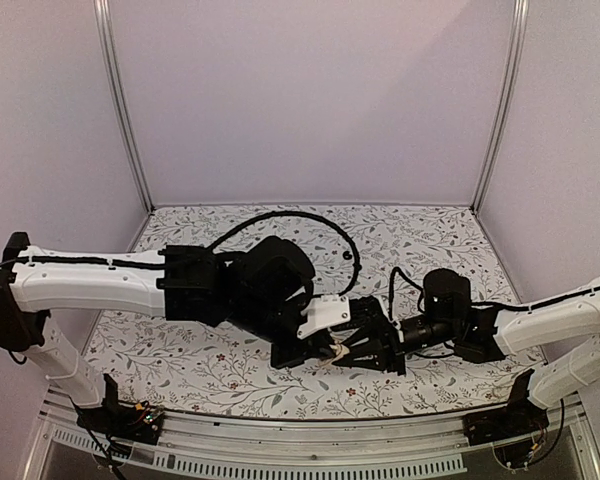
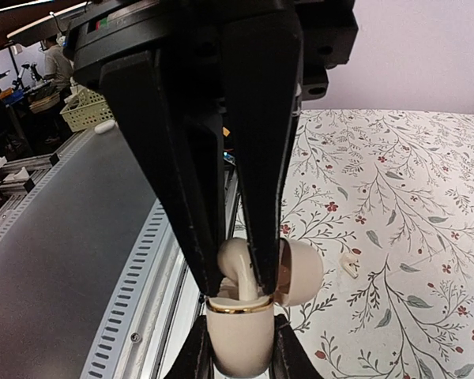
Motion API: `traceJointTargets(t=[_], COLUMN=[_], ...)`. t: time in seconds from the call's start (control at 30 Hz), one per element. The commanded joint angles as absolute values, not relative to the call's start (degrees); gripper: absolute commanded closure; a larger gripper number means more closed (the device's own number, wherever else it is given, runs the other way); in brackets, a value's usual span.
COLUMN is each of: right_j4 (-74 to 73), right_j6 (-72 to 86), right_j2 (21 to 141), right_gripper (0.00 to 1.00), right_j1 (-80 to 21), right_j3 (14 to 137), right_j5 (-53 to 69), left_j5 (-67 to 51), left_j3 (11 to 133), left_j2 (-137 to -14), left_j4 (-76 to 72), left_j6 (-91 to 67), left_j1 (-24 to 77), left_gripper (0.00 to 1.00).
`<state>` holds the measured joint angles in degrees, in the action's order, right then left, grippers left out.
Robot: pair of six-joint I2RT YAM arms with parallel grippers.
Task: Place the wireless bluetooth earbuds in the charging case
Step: Insert the right earbud into the right side groove of the charging case.
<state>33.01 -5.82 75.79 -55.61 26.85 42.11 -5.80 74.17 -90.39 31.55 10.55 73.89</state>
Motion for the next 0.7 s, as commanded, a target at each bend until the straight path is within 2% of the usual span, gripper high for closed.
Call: traceJointTargets(t=[0.0,0.3,0.5,0.67], right_j4=[39.6,50.7,52.9,54.8], right_j6=[-4.9,-1.4,-1.3,-0.3], right_j2=[76.2,81.0,82.6,83.1], right_gripper=[1.0,1.0,1.0,1.0], right_j1=[-56.7,-56.8,-56.8,-56.8], right_j3=[27.0,26.2,26.1,25.2], right_j5=[44.4,46.8,47.4,48.0], left_j5=[-5.2,-2.2,-1.2,-0.2], left_j3=[76.9,81.1,82.6,82.9], left_j2=[-91.8,-94.2,-93.8,-93.3], left_j4=[35.1,43.1,45.6,45.9], left_j6=[13.1,15.5,16.0,16.4], left_j1=[74.7,74.9,75.2,75.3], left_gripper=[0.92,0.83,0.73,0.7])
